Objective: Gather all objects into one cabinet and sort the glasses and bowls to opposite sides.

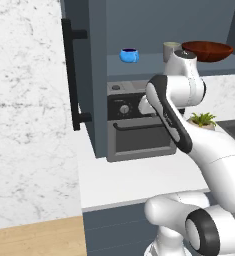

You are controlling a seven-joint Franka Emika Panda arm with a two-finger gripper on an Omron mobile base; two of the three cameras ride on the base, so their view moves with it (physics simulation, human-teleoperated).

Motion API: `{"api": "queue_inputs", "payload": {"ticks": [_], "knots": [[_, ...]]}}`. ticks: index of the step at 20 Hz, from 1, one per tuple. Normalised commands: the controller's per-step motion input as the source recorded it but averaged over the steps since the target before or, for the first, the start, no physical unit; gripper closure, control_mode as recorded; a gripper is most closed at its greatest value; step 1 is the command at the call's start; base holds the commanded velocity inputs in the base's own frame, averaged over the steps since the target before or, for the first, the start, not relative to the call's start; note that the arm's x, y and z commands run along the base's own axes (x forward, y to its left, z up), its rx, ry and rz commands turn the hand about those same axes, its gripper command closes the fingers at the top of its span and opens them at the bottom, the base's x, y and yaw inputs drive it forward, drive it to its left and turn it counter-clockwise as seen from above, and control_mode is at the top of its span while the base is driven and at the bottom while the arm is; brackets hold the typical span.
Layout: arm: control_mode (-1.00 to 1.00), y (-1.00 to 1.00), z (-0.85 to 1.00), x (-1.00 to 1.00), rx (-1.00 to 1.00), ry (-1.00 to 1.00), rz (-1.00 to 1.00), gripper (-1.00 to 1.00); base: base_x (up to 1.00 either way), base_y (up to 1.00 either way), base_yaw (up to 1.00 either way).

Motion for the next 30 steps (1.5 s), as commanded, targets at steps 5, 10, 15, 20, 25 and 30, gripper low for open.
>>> {"api": "queue_inputs", "payload": {"ticks": [5, 10, 15, 20, 25, 30], "knots": [[-1.00, 0.00, -0.07, 0.00, 0.00, 0.01, 0.00, -1.00, 0.00, 0.00, 0.00], [-1.00, -0.02, -0.38, -0.63, 0.02, -0.20, 0.00, -1.00, 0.00, 0.00, 0.00], [-1.00, -0.08, -0.05, -0.98, 0.00, -0.67, 0.00, -1.00, 0.00, 0.00, 0.00], [-1.00, -0.21, 0.00, -0.49, 0.00, -0.58, 0.00, -1.00, 0.00, 0.00, 0.00], [-1.00, -0.01, 0.00, 0.24, -0.01, 0.04, 0.00, -1.00, 0.00, 0.00, 0.00], [-1.00, -0.39, 0.36, 0.45, 0.00, 0.01, -0.16, -1.00, 0.00, 0.00, 0.00]]}}
